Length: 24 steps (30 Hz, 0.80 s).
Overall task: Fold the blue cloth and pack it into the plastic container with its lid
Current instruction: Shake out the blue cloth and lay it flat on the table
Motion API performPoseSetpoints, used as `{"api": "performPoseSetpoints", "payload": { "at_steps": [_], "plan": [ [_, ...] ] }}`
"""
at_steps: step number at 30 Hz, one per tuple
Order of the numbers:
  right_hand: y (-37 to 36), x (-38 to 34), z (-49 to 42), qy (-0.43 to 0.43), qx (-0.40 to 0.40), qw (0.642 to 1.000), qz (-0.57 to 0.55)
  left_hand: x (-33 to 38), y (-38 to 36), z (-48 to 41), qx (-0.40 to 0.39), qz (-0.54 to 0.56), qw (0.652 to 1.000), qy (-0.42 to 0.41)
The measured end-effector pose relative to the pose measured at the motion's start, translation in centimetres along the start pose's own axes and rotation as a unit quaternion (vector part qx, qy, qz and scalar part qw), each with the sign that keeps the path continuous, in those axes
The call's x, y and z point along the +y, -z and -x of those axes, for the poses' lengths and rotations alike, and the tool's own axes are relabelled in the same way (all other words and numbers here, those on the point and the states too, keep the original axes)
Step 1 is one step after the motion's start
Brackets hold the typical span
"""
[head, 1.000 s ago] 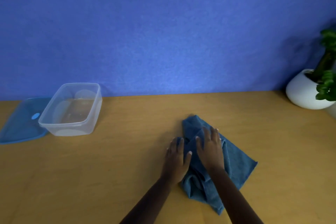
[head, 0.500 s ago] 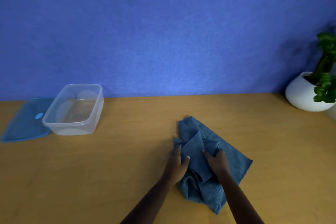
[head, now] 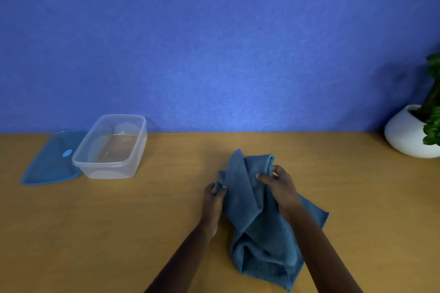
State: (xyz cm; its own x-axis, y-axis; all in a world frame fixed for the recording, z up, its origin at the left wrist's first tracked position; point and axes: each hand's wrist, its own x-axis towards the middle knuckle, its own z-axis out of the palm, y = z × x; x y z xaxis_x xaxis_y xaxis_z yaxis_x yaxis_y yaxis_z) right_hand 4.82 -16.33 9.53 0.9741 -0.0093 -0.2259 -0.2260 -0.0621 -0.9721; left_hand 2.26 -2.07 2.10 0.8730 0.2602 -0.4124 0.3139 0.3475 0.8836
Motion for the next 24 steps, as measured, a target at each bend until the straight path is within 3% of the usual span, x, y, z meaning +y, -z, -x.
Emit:
{"api": "performPoseSetpoints", "payload": {
  "at_steps": [4,6,11,17,24],
  "plan": [
    [-1.5,-3.2,0.8,0.015,-0.031,0.996,-0.079,1.5,0.9,-0.1,-0.051,0.03,0.998,0.001],
    [-2.1,-4.5,1.2,0.022,-0.05,0.992,-0.11,2.3,1.4,-0.2,-0.091,0.095,0.991,0.016],
    [-2.9,-6.1,1.4,0.029,-0.1,0.986,-0.133,4.7,2.3,0.0,-0.235,0.255,0.938,-0.005],
    [-3.6,-5.8,1.3,0.008,-0.117,0.987,-0.113,7.0,3.9,-0.5,-0.252,0.191,0.948,-0.048],
    [-3.3,-5.9,1.0,0.025,-0.089,0.993,0.072,9.8,4.6,-0.6,-0.228,0.131,0.961,-0.088]
  ]
}}
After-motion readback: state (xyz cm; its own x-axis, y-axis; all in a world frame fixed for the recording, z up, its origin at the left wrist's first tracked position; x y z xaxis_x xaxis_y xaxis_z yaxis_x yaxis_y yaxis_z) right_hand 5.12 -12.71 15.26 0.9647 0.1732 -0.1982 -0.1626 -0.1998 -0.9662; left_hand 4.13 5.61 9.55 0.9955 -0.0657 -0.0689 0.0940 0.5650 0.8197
